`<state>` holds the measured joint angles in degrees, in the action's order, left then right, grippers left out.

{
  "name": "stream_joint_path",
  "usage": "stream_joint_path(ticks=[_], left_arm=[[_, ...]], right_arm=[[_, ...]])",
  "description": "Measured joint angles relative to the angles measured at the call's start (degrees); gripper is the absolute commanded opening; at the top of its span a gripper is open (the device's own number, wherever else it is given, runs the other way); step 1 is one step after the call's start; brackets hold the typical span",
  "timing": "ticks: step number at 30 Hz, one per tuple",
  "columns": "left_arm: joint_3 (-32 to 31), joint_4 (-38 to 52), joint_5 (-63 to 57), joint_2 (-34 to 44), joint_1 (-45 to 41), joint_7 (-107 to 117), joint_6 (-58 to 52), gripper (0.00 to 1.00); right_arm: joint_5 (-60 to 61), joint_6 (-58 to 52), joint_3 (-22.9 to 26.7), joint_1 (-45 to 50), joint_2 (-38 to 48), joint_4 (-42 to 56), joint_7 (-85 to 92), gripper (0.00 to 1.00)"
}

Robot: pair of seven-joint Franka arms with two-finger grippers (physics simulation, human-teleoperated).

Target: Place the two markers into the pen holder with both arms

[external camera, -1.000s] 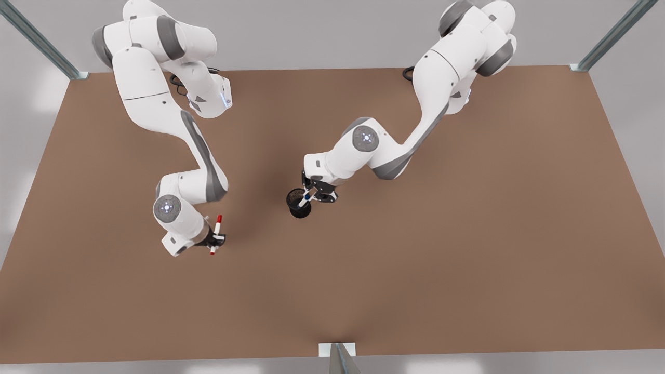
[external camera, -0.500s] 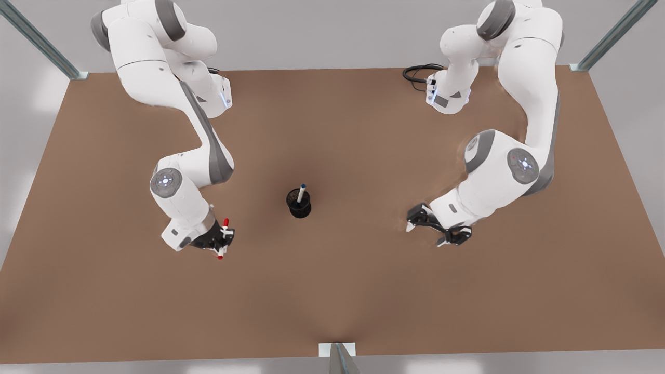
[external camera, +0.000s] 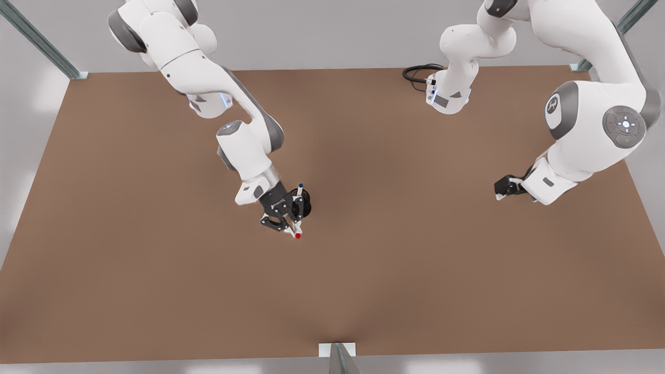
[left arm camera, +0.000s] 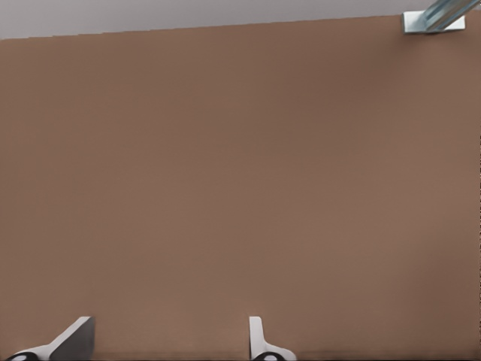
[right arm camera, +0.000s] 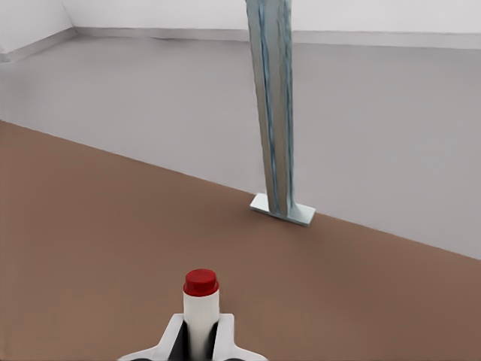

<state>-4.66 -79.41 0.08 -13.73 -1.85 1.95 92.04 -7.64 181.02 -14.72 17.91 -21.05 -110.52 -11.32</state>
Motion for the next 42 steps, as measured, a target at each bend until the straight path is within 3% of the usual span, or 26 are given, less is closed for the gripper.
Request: stream_joint_path(ticks=[4, 9, 29, 30, 31, 38, 40, 42], left_arm=[[0.07, -0.22, -0.04, -1.00, -0.12, 0.56, -0.89, 1.00], [0.10, -0.25, -0.11, -1.69, 0.11, 1.10, -1.32, 1.00], [0.01, -0.51, 0.12, -5.08, -0.26, 2.30, -1.64, 1.00], [0.01, -0.51, 0.12, -5.16, -0.26, 2.33, -1.63, 1.00], [0.01, -0.51, 0.13, -5.19, -0.26, 2.36, -1.62, 1.00], [0.01, -0.51, 0.13, -5.63, -0.26, 2.52, -1.58, 1.00], [0.00, -0.52, 0.19, -5.36, -0.07, 2.52, -1.70, 1.00], [0.07, -0.16, 0.14, -3.47, 0.00, 2.48, -2.66, 1.00]], right_arm=[[-0.19, 10.19, -0.44, -0.15, 4.10, -6.54, -0.43, 0.26], [0.27, 16.31, -1.10, 3.14, 1.02, -5.96, -0.84, 0.26], [-5.22, 20.93, -0.39, 0.81, -0.46, -16.98, -1.59, 0.27], [-5.51, 20.95, -0.39, 0.85, -0.44, -18.39, -1.60, 0.31], [-5.69, 20.94, -0.39, 0.70, -0.31, -19.87, -1.57, 1.00], [-6.09, 20.51, -0.48, -0.32, 1.20, -19.65, -1.43, 1.00], [-6.04, 12.75, -0.44, -3.81, 4.90, -9.25, -1.38, 1.00], [-6.03, -3.50, -0.58, -6.50, 7.39, 6.27, -2.00, 1.00]])
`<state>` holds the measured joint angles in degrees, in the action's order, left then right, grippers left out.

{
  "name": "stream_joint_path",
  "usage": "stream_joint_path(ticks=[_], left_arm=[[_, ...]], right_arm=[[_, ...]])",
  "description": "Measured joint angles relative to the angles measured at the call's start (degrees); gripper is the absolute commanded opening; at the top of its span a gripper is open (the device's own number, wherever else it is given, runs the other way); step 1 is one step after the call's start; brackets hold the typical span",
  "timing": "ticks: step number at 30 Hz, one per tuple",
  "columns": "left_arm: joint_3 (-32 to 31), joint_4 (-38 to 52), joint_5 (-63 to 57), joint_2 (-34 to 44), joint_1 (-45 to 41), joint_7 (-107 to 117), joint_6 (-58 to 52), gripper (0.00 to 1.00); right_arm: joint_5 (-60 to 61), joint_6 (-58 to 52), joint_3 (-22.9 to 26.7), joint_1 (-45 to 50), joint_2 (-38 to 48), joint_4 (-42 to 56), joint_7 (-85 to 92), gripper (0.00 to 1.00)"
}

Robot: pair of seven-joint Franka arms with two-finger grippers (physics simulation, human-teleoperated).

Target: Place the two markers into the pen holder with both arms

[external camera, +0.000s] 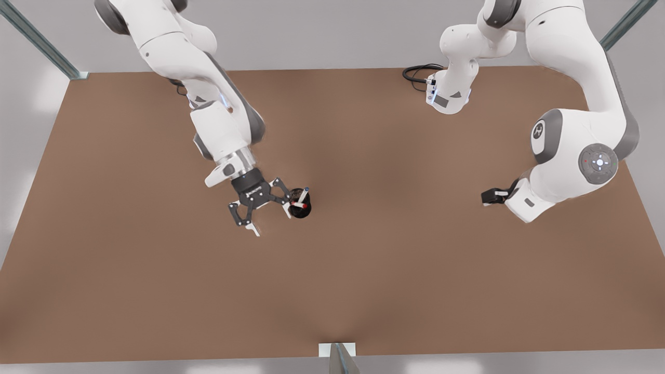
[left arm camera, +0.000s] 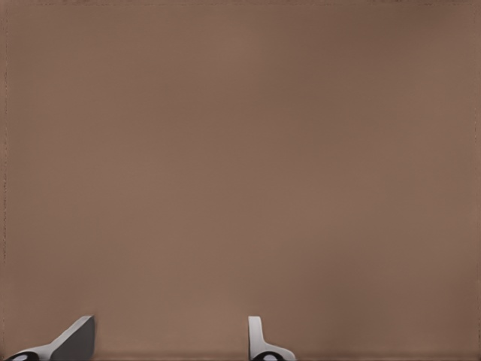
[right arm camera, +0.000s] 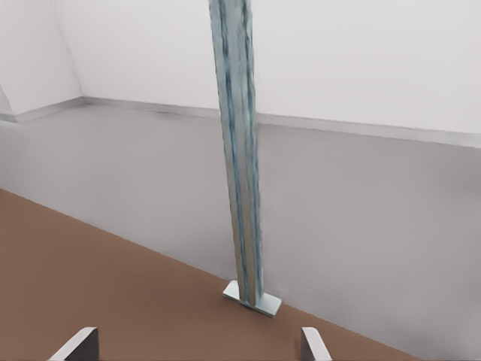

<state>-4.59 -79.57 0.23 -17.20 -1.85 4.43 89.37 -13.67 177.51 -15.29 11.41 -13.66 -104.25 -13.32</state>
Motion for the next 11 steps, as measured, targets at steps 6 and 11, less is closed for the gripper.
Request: stream_joint_path(ticks=[6, 11], left_arm=[[0.15, 0.06, -0.25, 8.68, 0.79, -1.90, -2.92, 1.00], [-0.05, 0.09, -1.59, 8.39, 0.13, -3.20, -4.09, 1.00]], right_arm=[[10.97, -49.12, 16.65, -5.73, 6.15, 15.13, 1.36, 1.00], [13.28, -72.51, 13.68, -9.13, -1.45, 27.69, 4.41, 1.00]])
